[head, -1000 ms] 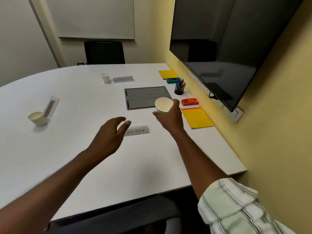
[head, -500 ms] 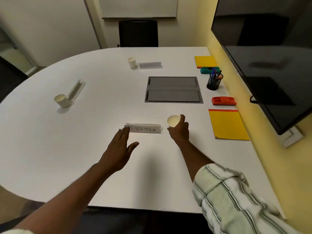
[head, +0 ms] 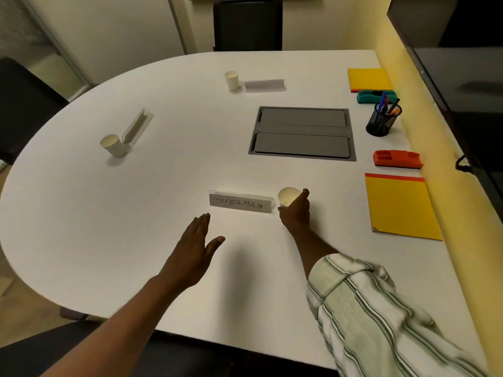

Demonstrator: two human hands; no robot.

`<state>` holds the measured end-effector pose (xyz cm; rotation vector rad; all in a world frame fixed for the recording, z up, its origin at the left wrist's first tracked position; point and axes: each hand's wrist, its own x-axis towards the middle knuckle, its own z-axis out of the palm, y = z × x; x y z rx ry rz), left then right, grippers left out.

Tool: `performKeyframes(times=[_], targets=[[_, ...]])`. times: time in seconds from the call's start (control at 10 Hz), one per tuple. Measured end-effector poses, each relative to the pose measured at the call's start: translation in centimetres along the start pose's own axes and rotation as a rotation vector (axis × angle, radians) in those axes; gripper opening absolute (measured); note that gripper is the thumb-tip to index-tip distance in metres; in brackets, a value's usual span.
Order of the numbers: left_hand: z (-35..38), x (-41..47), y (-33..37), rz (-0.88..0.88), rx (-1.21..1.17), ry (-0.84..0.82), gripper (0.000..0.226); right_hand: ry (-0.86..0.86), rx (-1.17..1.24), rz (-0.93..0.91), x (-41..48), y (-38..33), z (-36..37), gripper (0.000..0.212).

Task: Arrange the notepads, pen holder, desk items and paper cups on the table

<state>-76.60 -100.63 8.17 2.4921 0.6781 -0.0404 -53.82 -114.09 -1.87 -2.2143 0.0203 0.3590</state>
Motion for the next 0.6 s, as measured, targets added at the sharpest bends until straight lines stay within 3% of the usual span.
performKeyframes(times=[0.4,0.6], targets=[[-0.59,-0.30,-0.96,-0.033,-0.036,-0.004,0.070,-0.007,-0.038,-0.001,0.64,0.22,1.38,0.087],[-0.82,-0.50,-0.69,-0.004,0.006,0.045,0.069,0.012,-0.163,0.067,-0.29,-0.33,1.02,0.103]])
